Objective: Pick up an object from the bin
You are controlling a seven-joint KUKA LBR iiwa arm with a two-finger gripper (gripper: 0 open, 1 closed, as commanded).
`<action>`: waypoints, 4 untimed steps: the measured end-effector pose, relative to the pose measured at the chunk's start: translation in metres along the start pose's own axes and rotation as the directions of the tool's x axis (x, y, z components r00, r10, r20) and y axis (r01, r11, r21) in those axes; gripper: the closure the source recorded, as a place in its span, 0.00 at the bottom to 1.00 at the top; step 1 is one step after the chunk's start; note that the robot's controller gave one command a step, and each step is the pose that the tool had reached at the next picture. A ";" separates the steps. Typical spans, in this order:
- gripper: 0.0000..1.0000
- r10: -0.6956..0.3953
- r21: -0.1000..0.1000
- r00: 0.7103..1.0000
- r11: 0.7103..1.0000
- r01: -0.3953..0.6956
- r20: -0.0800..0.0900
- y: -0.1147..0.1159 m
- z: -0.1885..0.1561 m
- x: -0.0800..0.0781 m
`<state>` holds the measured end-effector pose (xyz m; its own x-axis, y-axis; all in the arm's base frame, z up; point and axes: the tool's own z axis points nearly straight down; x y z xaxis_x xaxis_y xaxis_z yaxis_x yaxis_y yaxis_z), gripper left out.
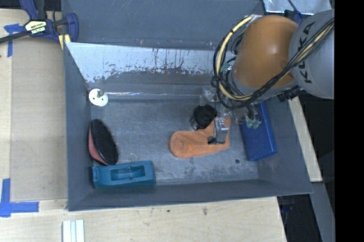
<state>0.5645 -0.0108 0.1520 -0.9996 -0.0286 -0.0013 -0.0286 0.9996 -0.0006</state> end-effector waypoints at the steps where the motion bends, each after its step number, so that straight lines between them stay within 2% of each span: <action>1: 0.00 -0.156 0.000 0.988 0.988 0.156 0.004 -0.012 0.042 -0.007; 2: 0.00 -0.359 0.003 0.933 0.933 0.359 0.004 0.012 0.076 -0.010; 3: 1.00 -0.368 -0.001 0.930 0.930 0.368 0.001 0.020 0.080 0.015; 4: 1.00 -0.368 -0.001 0.930 0.930 0.368 0.001 0.020 0.080 0.015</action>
Offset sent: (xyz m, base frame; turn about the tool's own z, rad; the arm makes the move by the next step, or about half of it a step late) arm 0.0082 0.0198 -0.0820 -0.3764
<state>0.5492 0.0088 0.0722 -0.9189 -0.3944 -0.0024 -0.3944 0.9189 -0.0001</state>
